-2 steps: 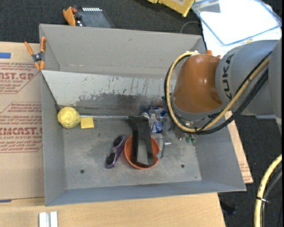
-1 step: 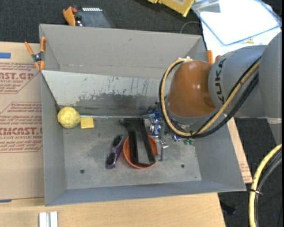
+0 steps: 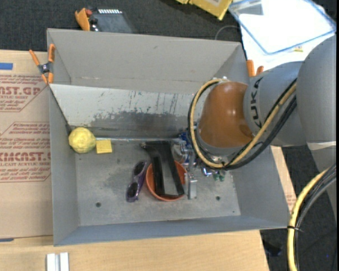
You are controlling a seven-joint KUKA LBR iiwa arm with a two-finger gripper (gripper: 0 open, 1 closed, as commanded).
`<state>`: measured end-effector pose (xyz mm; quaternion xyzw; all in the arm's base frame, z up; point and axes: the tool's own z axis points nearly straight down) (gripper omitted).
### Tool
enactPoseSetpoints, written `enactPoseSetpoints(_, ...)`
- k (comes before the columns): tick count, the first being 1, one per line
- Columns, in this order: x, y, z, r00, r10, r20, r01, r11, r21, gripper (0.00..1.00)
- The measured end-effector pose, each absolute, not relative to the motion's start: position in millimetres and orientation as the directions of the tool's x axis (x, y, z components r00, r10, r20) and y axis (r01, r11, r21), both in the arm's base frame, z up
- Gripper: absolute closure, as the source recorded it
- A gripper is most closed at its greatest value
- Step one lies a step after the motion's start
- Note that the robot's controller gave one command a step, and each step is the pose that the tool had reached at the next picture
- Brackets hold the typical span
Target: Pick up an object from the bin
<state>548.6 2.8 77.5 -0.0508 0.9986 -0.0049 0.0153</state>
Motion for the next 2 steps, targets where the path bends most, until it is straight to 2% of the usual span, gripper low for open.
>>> enactPoseSetpoints(1,587.7,49.9,71.8,-0.952,-0.303,-0.038,-0.303,0.953,-0.017,1.00)
enactPoseSetpoints(2,587.8,50.0,71.8,-0.952,-0.303,-0.038,-0.303,0.953,-0.017,1.00)
